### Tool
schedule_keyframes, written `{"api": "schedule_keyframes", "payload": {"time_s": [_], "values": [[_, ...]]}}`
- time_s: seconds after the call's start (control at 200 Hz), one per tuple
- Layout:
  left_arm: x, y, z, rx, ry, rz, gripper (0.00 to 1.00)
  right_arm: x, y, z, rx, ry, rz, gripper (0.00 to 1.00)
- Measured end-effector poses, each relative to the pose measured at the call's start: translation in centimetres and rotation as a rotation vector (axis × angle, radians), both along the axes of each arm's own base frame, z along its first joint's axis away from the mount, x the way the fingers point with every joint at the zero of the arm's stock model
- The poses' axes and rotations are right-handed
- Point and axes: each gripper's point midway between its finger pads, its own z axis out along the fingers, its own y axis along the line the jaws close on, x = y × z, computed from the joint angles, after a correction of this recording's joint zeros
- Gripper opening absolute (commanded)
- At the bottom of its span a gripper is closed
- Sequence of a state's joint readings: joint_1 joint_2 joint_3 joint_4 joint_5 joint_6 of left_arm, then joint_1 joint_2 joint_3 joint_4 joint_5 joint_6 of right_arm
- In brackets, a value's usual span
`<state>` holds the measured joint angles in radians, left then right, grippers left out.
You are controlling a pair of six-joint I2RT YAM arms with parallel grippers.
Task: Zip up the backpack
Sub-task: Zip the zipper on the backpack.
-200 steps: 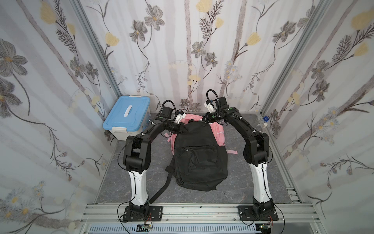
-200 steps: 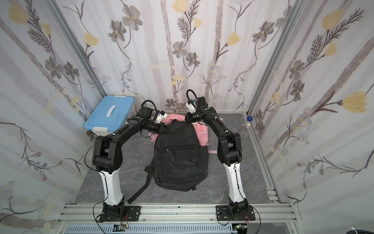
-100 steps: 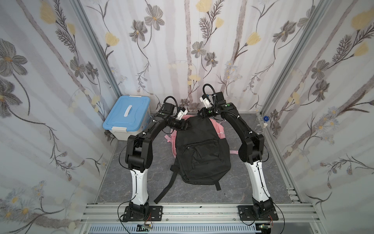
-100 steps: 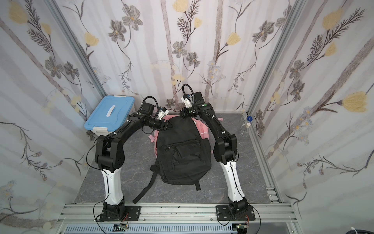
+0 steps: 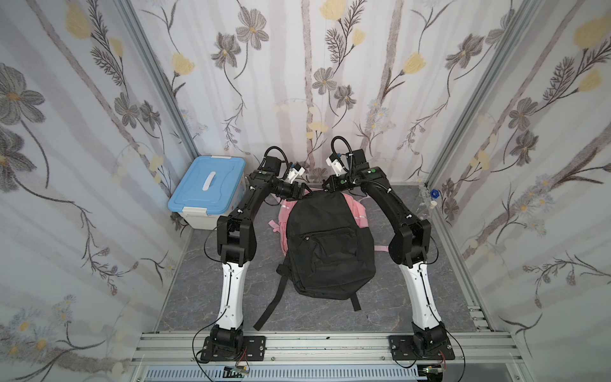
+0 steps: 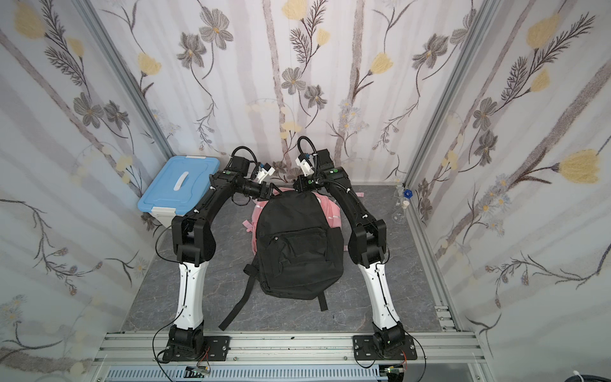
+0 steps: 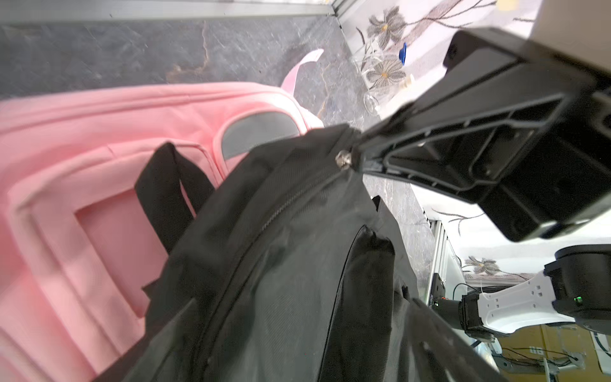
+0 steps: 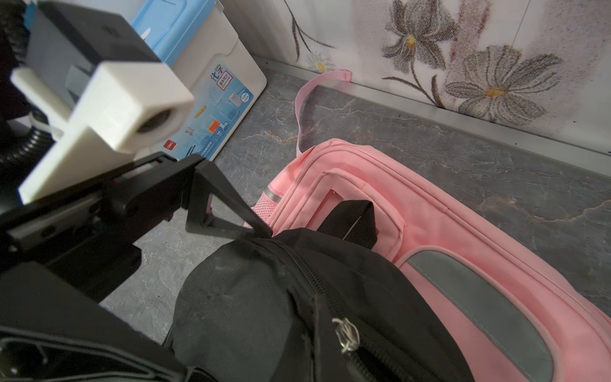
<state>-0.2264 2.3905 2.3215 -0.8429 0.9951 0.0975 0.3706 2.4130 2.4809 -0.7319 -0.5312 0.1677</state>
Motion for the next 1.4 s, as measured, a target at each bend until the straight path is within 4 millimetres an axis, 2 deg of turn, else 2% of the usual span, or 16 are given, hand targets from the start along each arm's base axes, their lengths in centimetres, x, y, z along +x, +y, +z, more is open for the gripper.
{"api": "schedule_keyframes", "payload": {"time_s": [0.325, 0.574, 0.739, 0.859, 0.989, 1.124, 1.219, 1.294, 1.399], "values": [[0.4, -0.6, -1.8, -0.090, 0.072, -0.084, 1.00, 0.0, -0.1, 0.1, 0.015, 0.011, 0.003, 0.00], [-0.1, -2.3, -3.3, -0.202, 0.131, -0.156, 1.00, 0.1, -0.3, -0.8, 0.012, 0.035, -0.006, 0.00], [0.1, -3.0, -3.5, -0.233, 0.145, -0.169, 1.00, 0.3, -0.1, -0.7, 0.018, 0.041, -0.008, 0.00], [0.9, -2.0, -3.3, -0.229, 0.126, -0.145, 1.00, 0.1, 0.2, 0.1, 0.038, 0.037, 0.007, 0.00], [2.5, 0.5, -2.7, -0.228, 0.094, -0.094, 1.00, -0.6, 0.6, 1.3, 0.073, 0.050, 0.025, 0.00], [4.3, 3.1, -2.0, -0.222, 0.053, -0.031, 1.00, -1.6, 0.9, 3.8, 0.123, 0.046, 0.053, 0.00], [5.4, 4.7, -0.7, -0.236, 0.019, 0.003, 1.00, -2.3, 1.2, 5.4, 0.150, 0.034, 0.072, 0.00], [5.8, 4.9, 0.4, -0.250, -0.014, 0.003, 1.00, -2.9, 1.6, 6.0, 0.164, 0.038, 0.087, 0.00], [5.7, 4.1, 1.4, -0.288, -0.016, -0.019, 1.00, -3.2, 2.0, 6.3, 0.170, 0.043, 0.090, 0.00]]}}
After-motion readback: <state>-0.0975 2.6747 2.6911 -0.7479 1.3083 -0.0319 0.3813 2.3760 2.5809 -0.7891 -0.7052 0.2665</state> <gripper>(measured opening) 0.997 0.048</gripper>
